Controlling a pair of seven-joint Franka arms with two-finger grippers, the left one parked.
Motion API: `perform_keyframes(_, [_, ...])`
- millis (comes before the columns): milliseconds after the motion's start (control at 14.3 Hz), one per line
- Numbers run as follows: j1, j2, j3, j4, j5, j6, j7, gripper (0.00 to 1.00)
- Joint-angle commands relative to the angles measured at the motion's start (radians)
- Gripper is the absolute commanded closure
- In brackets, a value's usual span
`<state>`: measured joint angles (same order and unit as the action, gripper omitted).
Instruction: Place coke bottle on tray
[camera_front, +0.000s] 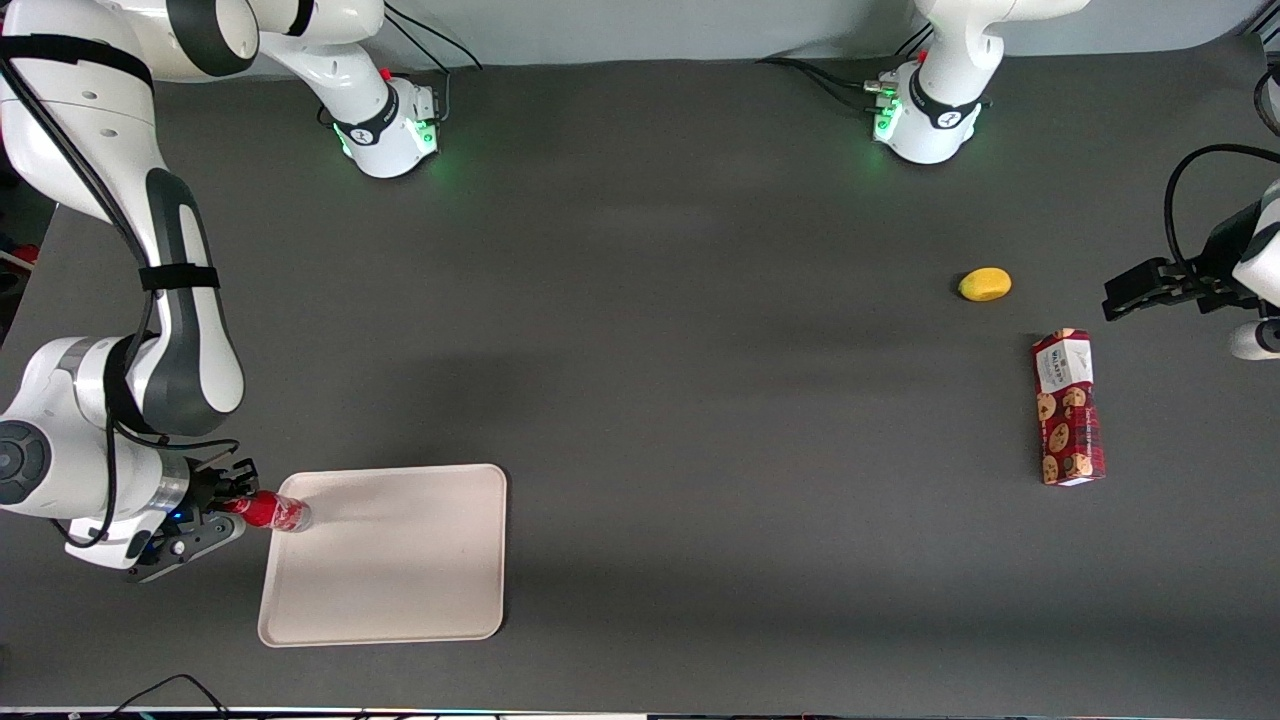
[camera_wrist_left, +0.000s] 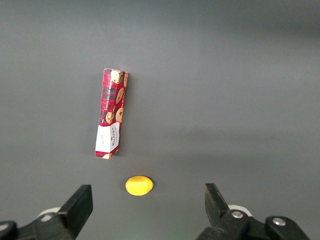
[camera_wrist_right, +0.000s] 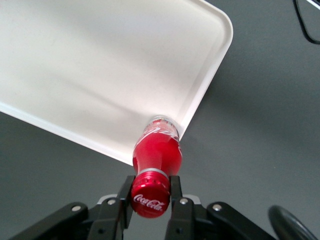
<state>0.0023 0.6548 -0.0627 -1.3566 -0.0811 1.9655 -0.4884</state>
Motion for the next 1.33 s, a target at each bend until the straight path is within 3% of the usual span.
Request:
perform_keyframes(0, [0.002,-0.015,-0.005,-0.01,0.021,0.016,-0.022,0.31])
perform_keyframes(140, [0.01,-0.02,-0.005,-0.006,0.021,0.015,-0.015,0.22])
perform_keyframes(210, [0.013,-0.026,-0.005,-0.004,0.02,0.01,-0.013,0.08])
perform_keyframes(350, [0.016,-0.047,-0.005,-0.002,0.021,-0.003,-0.006,0.0])
perform_keyframes(629, [0.03,-0.171,0.012,0.008,0.023,-0.147,0.091,0.0])
perform_keyframes(979, [0.038,-0.42,0.124,0.005,0.029,-0.54,0.474,0.0])
perform_keyframes(1119, [0.034,-0.559,0.155,-0.092,0.047,-0.623,0.572,0.0])
perform_keyframes(1259, [0.031,-0.767,0.161,-0.322,0.088,-0.603,0.602,0.0])
